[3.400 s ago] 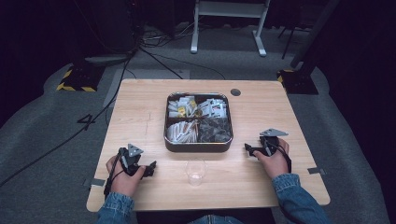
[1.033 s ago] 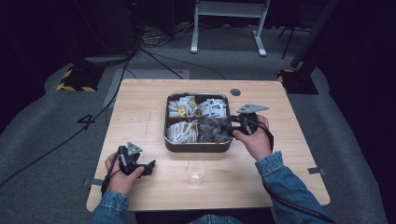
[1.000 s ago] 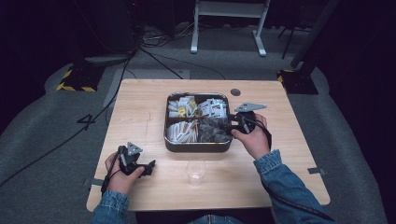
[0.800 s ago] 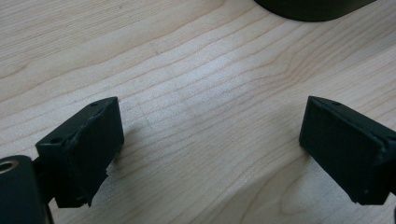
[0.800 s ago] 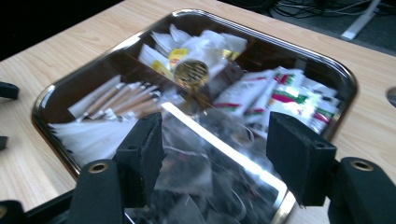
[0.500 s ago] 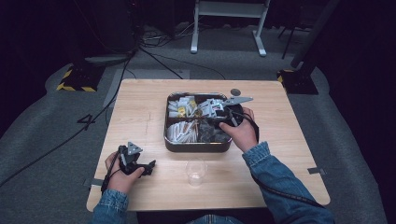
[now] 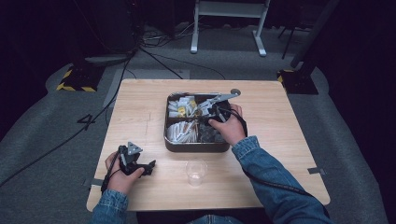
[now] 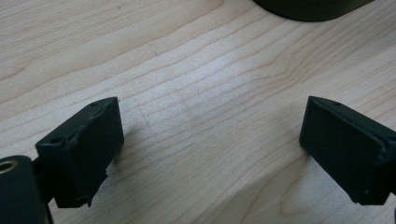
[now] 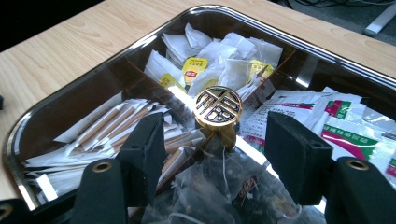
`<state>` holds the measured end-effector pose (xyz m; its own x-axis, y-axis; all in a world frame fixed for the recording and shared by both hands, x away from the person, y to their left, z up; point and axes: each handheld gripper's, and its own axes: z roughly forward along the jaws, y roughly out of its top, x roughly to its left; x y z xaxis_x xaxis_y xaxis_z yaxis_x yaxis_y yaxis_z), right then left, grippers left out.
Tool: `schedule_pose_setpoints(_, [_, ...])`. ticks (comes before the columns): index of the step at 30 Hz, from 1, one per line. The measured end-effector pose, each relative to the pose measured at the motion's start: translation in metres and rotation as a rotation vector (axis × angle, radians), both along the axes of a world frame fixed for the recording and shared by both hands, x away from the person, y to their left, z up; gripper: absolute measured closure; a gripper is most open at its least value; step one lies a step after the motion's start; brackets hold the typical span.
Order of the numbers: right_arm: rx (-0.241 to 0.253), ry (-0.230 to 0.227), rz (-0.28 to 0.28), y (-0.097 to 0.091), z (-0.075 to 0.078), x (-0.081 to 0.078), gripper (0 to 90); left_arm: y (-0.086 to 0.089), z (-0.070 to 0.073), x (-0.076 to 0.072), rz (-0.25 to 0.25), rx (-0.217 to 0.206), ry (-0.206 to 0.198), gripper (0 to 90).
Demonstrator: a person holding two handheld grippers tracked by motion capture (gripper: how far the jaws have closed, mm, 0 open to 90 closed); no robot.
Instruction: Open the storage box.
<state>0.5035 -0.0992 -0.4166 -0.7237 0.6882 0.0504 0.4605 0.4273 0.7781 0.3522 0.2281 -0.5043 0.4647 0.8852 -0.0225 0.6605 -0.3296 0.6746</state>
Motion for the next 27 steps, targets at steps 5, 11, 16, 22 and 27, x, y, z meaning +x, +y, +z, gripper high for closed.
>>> schedule_pose_setpoints(5, [0.026, 0.009, -0.043, 0.011, -0.008, 0.009, 41.9, 0.000, 0.000, 0.000, 0.000, 0.001, -0.001, 6.7])
schedule_pose_setpoints(11, [-0.003, 0.022, -0.047, 0.020, -0.014, 0.013, 45.3, 0.000, 0.000, 0.000, 0.000, 0.001, -0.001, 6.7])
schedule_pose_setpoints(16, [-0.007, 0.058, -0.084, 0.025, -0.023, 0.020, 49.7, 0.000, 0.000, 0.000, 0.001, -0.001, -0.001, 6.7])
schedule_pose_setpoints(22, [-0.041, 0.021, -0.081, 0.030, -0.024, 0.019, 58.7, 0.000, 0.000, 0.000, 0.003, -0.001, -0.001, 6.8])
schedule_pose_setpoints(27, [-0.028, 0.011, -0.098, 0.030, -0.025, 0.017, 58.9, 0.000, 0.000, 0.000, 0.005, 0.000, -0.002, 6.8])
